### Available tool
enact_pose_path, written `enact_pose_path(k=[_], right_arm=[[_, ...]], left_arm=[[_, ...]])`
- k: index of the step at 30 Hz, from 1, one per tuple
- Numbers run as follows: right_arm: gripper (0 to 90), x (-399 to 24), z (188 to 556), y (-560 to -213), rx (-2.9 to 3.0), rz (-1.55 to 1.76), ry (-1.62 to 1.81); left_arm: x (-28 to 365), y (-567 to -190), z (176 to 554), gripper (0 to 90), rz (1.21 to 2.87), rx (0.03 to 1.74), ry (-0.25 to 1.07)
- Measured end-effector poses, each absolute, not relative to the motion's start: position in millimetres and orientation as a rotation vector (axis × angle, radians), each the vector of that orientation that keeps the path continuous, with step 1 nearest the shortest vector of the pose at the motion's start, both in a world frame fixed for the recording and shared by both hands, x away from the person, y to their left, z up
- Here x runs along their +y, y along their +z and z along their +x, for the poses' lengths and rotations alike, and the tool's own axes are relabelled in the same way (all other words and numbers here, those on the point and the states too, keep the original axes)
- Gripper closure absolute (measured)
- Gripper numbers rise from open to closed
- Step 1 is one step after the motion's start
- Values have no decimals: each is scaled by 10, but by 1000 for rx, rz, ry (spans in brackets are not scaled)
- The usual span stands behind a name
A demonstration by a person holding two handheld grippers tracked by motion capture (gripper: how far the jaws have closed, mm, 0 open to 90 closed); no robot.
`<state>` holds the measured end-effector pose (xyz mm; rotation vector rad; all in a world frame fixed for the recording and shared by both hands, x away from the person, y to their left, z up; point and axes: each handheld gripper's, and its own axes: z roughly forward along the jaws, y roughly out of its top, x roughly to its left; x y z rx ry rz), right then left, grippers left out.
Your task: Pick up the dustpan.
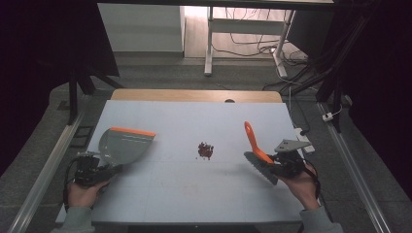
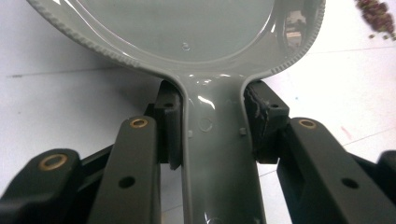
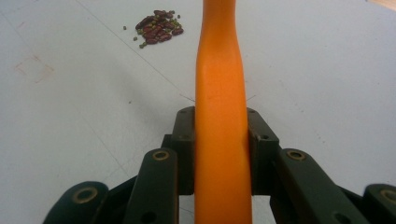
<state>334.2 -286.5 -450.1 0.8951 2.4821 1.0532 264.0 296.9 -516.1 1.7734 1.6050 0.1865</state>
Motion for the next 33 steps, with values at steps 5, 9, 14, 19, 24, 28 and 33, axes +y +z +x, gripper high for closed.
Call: enact_pose_path(k=[5,9,14,19,24,28,33], right_arm=[[704,-2856,3335,-4498,2479,893,1057],[704,-2850,3330,-4492,2475,891,1054],[704,-2852,3332,-4488,2470,892,1056],[703,-2850,3339,-4501,2475,892,1050],[704,-2856,3340,-4499,2463,912,1039],[703,-2867,3340,-4495,2459,918,1044],[703,-2864,3343,-4498,2462,913,1044]], left_arm=[[2968,-5107,2619,611,1767,1554,200],[2979,-5068,2601,611,1768,1520,220],[3014,-5017,2580,611,1751,1490,224],[3016,-4982,2565,611,1712,1467,207],[2971,-4926,2545,611,1727,1424,225],[2929,-4886,2529,611,1746,1381,248],[2903,-4852,2508,611,1752,1335,264]])
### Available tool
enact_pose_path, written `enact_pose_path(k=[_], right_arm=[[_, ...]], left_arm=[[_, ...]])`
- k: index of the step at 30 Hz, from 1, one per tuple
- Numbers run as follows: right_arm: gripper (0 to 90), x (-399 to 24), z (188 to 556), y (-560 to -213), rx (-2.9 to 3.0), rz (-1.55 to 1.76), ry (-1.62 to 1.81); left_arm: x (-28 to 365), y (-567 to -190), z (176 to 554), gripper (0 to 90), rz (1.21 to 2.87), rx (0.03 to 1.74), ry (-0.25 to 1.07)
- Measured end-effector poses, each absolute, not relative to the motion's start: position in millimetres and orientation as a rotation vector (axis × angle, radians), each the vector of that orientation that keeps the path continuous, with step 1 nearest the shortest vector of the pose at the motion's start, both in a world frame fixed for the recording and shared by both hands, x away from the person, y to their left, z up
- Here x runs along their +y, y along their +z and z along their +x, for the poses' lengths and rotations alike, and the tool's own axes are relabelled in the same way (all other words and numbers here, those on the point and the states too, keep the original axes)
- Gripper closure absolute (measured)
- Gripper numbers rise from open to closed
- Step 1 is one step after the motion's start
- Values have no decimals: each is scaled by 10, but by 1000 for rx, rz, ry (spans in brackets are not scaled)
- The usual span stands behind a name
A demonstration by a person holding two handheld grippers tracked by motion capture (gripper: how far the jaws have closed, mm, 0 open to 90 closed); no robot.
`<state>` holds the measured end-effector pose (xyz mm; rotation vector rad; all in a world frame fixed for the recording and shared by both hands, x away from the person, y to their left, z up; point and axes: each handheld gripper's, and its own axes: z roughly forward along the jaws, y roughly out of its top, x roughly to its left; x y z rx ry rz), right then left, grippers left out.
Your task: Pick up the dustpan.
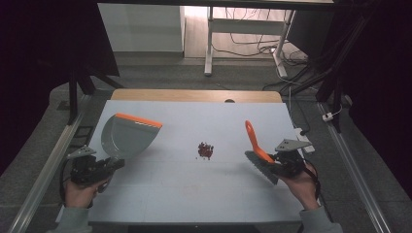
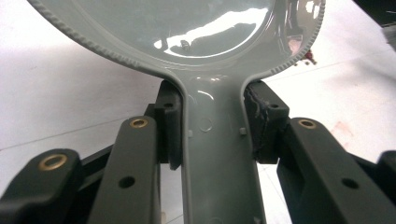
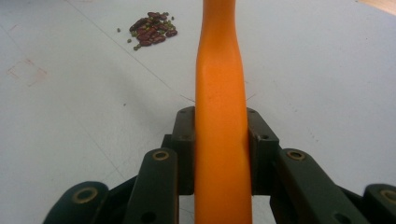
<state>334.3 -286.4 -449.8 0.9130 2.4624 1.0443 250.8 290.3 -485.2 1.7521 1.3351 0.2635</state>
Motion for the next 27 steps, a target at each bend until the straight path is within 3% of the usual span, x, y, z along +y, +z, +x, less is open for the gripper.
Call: enact_pose_path(k=[27], right_arm=[[704,-2849,3349,-4517,2468,908,1035]], left_arm=[[2598,-4826,2520,611,1951,1124,243]])
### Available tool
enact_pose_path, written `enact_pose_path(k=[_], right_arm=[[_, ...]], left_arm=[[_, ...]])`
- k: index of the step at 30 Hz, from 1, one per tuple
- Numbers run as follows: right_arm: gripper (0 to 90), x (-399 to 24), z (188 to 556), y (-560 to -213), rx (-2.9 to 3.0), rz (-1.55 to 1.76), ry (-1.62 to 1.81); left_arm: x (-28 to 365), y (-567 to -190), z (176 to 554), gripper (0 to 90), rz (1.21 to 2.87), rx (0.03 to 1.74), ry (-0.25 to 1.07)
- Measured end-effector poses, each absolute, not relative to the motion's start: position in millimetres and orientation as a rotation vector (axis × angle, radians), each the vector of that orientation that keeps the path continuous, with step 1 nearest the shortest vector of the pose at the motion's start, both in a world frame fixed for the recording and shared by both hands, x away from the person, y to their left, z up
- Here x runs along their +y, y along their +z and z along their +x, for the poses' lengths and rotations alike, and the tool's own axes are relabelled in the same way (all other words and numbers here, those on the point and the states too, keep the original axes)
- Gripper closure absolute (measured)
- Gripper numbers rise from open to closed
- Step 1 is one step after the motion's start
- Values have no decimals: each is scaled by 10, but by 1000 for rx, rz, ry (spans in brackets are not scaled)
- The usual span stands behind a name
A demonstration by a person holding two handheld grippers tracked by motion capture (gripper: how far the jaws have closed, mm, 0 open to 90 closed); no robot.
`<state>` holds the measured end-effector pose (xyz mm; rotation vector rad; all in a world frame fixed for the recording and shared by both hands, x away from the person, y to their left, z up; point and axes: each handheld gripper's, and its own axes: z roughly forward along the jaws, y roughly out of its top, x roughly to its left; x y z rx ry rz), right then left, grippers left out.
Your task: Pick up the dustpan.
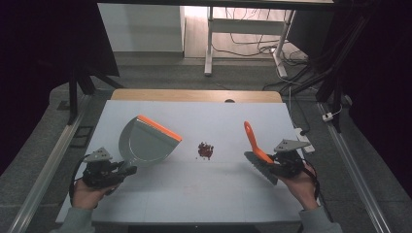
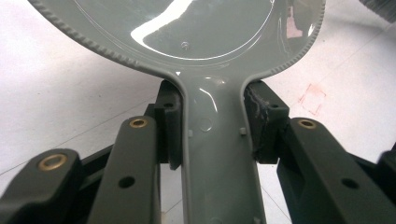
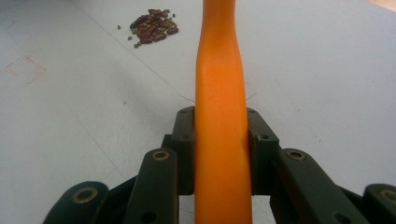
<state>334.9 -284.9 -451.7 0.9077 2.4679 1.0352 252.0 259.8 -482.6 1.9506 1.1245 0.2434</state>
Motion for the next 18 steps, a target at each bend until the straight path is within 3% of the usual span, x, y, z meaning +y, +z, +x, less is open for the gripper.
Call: enact_pose_path(k=[18], right_arm=[[704,-2840,3349,-4523,2470,907,1033]], left_arm=[[2302,-4916,2572,610,2059,1052,179]])
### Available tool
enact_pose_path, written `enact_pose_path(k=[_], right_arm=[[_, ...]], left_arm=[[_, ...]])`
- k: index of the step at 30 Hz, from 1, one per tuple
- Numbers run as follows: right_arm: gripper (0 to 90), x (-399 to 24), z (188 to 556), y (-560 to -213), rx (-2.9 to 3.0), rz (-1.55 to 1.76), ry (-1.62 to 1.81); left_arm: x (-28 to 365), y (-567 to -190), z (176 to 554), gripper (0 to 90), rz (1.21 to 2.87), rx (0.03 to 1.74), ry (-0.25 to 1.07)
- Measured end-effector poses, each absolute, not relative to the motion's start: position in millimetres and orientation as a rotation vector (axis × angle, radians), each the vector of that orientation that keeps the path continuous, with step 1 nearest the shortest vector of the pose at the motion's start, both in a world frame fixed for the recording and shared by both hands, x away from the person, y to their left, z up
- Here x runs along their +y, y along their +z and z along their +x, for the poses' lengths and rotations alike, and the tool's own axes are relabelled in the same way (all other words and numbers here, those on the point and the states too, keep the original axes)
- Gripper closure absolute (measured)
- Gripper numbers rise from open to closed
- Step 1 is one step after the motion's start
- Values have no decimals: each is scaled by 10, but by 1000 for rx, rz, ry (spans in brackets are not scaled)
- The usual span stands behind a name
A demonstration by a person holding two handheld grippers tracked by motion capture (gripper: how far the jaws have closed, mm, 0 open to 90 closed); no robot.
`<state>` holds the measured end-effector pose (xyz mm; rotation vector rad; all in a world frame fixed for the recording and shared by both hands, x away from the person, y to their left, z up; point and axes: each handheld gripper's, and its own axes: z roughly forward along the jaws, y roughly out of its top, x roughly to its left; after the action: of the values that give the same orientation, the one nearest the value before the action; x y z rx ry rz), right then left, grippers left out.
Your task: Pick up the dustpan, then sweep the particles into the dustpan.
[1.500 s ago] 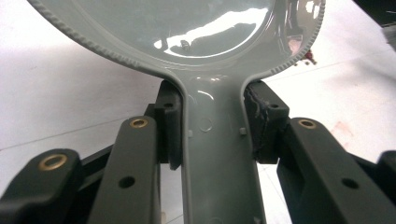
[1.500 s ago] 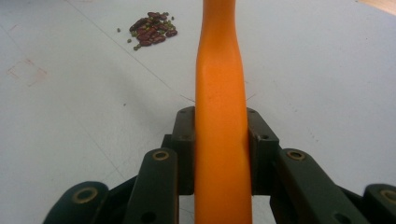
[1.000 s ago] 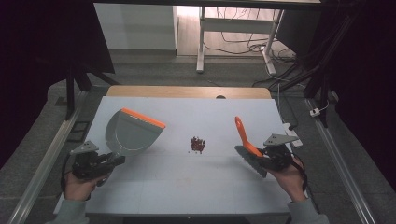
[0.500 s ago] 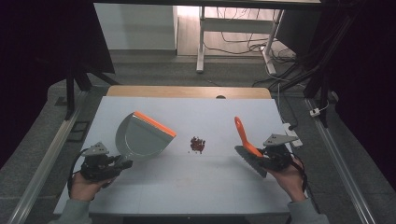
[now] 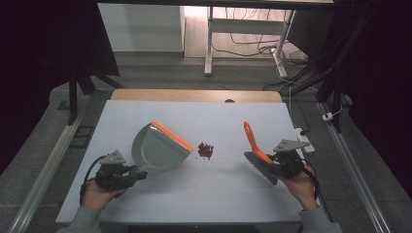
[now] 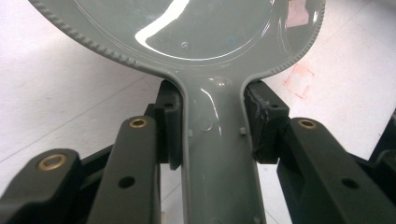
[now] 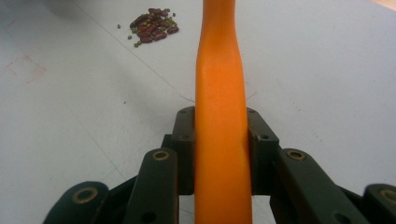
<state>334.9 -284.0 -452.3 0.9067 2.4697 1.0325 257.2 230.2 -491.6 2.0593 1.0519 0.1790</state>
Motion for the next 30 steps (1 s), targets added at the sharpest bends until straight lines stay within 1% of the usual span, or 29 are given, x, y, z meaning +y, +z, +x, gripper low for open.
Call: enact_pose_path(k=[17,26,30], right_arm=[[704,-2832,3342,-4497,2459,904,1045],[704,-2806,3341,-4465,2444,894,1063],[704,-2708,3384,-4428,2432,898,1092]], left_arm=[[1960,-4998,2589,610,2165,960,94],[1940,-5018,2599,610,2188,953,86],[1947,-5027,2605,610,2195,963,80]])
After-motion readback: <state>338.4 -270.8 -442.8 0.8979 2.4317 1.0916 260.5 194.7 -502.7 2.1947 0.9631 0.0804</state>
